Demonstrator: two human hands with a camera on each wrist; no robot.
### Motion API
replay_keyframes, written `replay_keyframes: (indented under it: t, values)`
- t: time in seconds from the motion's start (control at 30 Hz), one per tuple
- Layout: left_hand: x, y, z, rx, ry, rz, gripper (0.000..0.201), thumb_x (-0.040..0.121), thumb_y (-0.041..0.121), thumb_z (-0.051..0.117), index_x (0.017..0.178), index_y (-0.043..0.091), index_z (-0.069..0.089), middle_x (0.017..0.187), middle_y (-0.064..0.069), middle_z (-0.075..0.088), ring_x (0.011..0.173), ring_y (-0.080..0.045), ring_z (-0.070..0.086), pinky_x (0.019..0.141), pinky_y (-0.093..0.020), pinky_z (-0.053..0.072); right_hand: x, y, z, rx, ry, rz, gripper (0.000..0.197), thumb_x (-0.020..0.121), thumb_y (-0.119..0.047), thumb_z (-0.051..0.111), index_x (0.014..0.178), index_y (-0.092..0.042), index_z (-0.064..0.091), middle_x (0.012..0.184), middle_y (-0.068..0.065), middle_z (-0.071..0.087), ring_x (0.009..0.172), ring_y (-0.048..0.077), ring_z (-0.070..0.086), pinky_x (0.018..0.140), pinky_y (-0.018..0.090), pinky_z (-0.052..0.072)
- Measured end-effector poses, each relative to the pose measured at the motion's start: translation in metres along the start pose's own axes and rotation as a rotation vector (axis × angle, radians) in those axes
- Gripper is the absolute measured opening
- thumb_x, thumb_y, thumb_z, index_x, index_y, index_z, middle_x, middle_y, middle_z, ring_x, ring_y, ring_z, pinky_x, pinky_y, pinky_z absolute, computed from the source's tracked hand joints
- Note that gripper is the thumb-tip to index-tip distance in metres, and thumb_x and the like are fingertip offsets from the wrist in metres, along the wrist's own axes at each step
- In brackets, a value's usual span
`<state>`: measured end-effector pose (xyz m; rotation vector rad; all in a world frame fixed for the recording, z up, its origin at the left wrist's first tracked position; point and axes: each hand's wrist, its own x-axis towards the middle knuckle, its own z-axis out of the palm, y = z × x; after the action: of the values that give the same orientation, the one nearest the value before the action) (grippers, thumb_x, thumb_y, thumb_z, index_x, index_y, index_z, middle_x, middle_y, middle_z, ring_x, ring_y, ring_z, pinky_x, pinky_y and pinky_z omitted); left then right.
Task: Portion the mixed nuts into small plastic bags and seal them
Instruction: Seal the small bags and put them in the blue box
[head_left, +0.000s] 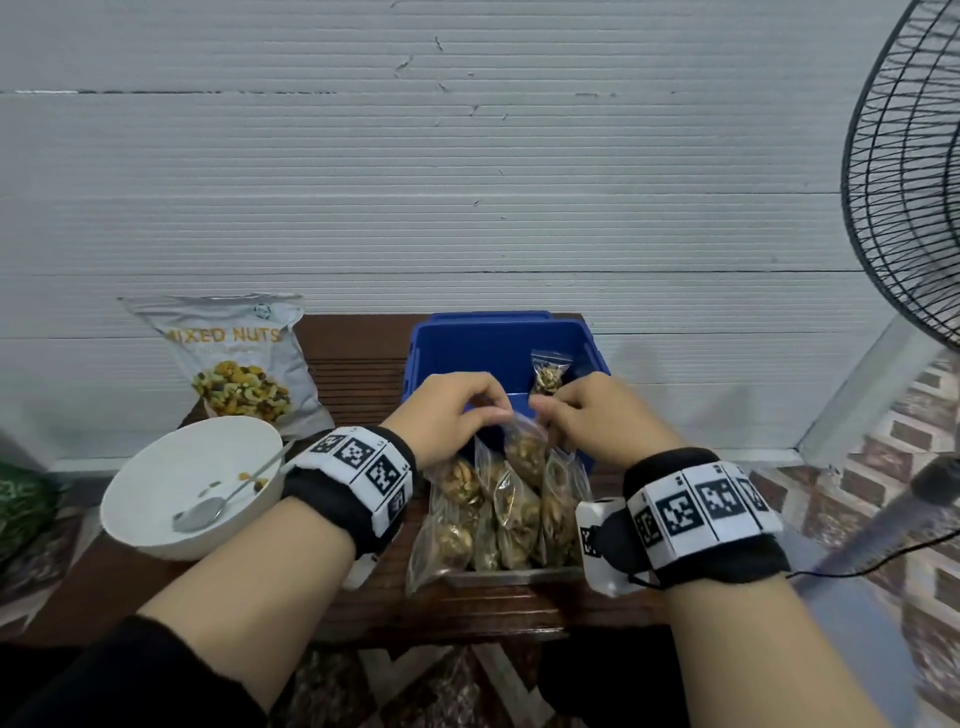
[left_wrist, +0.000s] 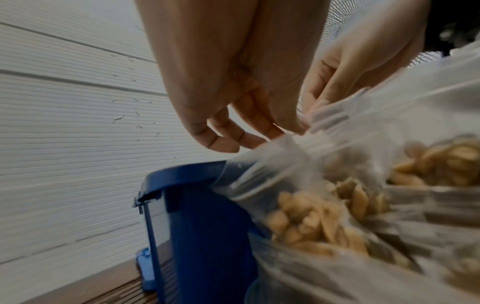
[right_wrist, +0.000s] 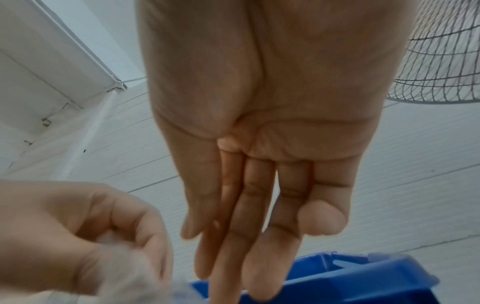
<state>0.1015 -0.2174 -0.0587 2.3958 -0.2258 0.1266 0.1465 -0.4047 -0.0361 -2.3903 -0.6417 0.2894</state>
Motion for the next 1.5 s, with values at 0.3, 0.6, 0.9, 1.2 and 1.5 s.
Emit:
replay_keyframes:
  t: [0.3,0.6,0.9,1.2,1.5]
  values:
    - [-0.002,0.008,-0.008,-0.185,0.207,-0.016,0.009,0.095,0.017,0.059,0.093,0.026,0.060,0.088,0.011,0.065,0.082,0.003,0.060,0.076,-0.010,0.045,-0.002,-0.001,-0.004,0.241,0.121,-0.098,0.011,0.077,-0.029,0.077,0.076,-0.021,0.070,0.074,-0.001,0.069,0.071,0.011,0.063,0.067,0.024,0.049]
    - [-0.006,0.009,-0.014,-0.145,0.234,-0.023,0.006,0.093,0.016,0.061,0.090,0.022,0.061,0.082,0.015,0.063,0.074,0.013,0.056,0.071,-0.004,0.041,0.002,0.002,-0.006,0.350,0.205,-0.115,0.013,0.075,-0.021,0.079,0.068,-0.022,0.069,0.071,0.001,0.070,0.074,0.023,0.066,0.078,0.042,0.056]
    - [-0.007,0.008,-0.016,-0.072,0.159,-0.044,0.007,0.093,0.018,0.060,0.090,0.024,0.061,0.089,0.011,0.063,0.084,-0.006,0.058,0.071,-0.006,0.041,0.005,0.005,-0.003,0.328,0.201,-0.131,0.017,0.078,-0.016,0.077,0.067,-0.022,0.065,0.069,-0.002,0.069,0.063,0.007,0.061,0.068,0.027,0.052]
    - [-0.006,0.011,-0.011,-0.097,0.153,-0.030,0.003,0.094,0.020,0.059,0.092,0.023,0.058,0.091,0.009,0.059,0.084,-0.006,0.055,0.071,-0.006,0.041,0.009,0.004,0.001,0.284,0.132,-0.165,0.009,0.083,-0.023,0.072,0.076,-0.020,0.067,0.079,0.008,0.070,0.080,0.027,0.064,0.075,0.036,0.051]
    - [-0.004,0.009,-0.009,-0.041,0.171,0.041,0.008,0.093,0.020,0.060,0.088,0.023,0.057,0.086,0.011,0.056,0.085,-0.007,0.053,0.073,-0.007,0.037,0.010,0.000,0.006,0.292,0.111,-0.169,0.009,0.083,-0.023,0.072,0.076,-0.026,0.066,0.072,0.007,0.064,0.068,0.014,0.055,0.066,0.029,0.046]
